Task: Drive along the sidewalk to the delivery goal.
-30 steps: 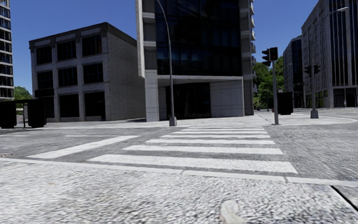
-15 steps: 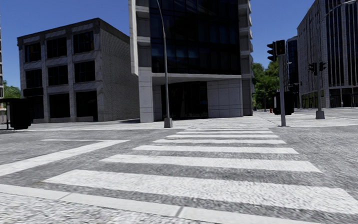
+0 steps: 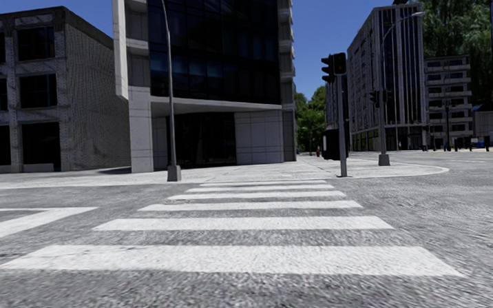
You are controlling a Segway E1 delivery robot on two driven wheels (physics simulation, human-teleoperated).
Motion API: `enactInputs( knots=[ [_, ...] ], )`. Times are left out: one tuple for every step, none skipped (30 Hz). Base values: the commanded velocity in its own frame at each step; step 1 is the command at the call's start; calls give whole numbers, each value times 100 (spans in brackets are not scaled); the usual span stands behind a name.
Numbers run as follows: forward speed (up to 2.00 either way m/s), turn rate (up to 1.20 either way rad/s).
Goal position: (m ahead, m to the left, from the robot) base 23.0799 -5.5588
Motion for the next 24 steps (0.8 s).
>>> enactInputs(
  knots=[
    [200,-21],
    [200,-19],
    [200,-19],
    [200,-19],
    [200,-19],
    [200,-19],
    [200,-19],
    [200,-19],
    [200,-19],
    [200,-12],
    [200,-3],
    [200,-3],
    [200,0],
    [200,0],
    [200,0],
    [200,0],
    [200,0],
    [200,0],
    [200,0],
    [200,0],
    [200,0],
    [200,-17],
    [200,-32],
    [200,-43]
  ],
)
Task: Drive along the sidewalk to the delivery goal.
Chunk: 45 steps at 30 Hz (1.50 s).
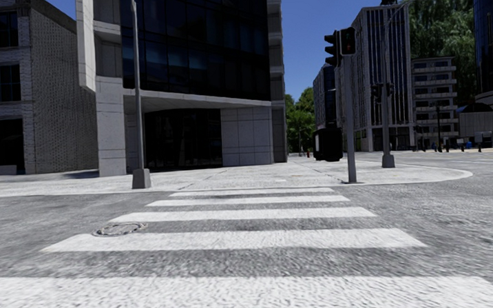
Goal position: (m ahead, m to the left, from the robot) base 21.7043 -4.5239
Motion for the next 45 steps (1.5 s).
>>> enactInputs(
  knots=[
    [200,-45],
    [200,-41],
    [200,-41],
    [200,0],
    [200,0],
    [200,0],
    [200,0],
    [200,0],
    [200,0],
    [200,0],
    [200,0],
    [200,0],
    [200,0],
    [200,0],
    [200,0],
    [200,0],
    [200,0],
    [200,0],
    [200,0],
    [200,0],
    [200,0],
    [200,0],
    [200,0],
    [200,0],
    [200,0],
    [200,0],
    [200,0],
    [200,0],
    [200,0],
    [200,0],
    [200,0],
    [200,0],
    [200,0],
    [200,0],
    [200,0],
    [200,0],
    [200,0],
    [200,0],
    [200,0],
    [200,0],
    [200,0],
    [200,0],
    [200,0],
    [200,0],
    [200,0]
  ],
)
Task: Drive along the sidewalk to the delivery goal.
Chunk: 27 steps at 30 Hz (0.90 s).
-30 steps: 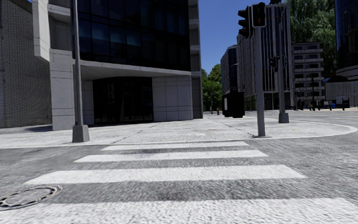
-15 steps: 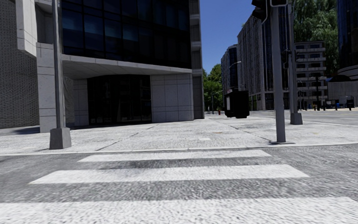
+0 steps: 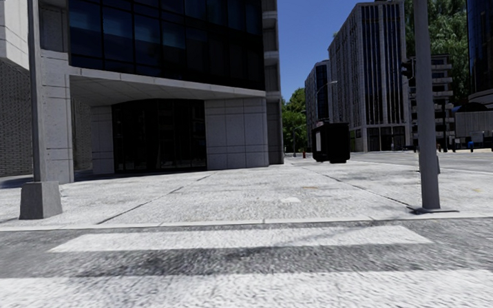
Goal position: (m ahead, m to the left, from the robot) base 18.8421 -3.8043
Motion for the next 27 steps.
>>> enactInputs(
  knots=[
    [200,0],
    [200,0],
    [200,0],
    [200,0],
    [200,0],
    [200,0],
    [200,0],
    [200,0],
    [200,0],
    [200,0],
    [200,0],
    [200,0],
    [200,0],
    [200,0],
    [200,0],
    [200,0],
    [200,0],
    [200,0],
    [200,0],
    [200,0],
    [200,0],
    [200,0],
    [200,0],
    [200,0],
    [200,0],
    [200,0],
    [200,0]
  ],
)
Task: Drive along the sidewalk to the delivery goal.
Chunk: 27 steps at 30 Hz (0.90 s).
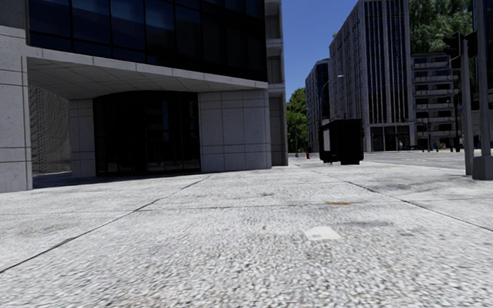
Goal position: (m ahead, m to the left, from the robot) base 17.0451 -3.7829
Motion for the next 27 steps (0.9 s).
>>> enactInputs(
  knots=[
    [200,-3],
    [200,-23],
    [200,-49],
    [200,-70],
    [200,-70],
    [200,-85],
    [200,-97],
    [200,-101],
    [200,-102],
    [200,-102],
    [200,-102],
    [200,-99],
    [200,-85],
    [200,-74],
    [200,-29],
    [200,-29],
    [200,-16],
    [200,-13],
    [200,-12],
    [200,-12],
    [200,-11],
    [200,-7],
    [200,-4],
    [200,-3],
    [200,-2],
    [200,-2],
    [200,-2]
  ],
)
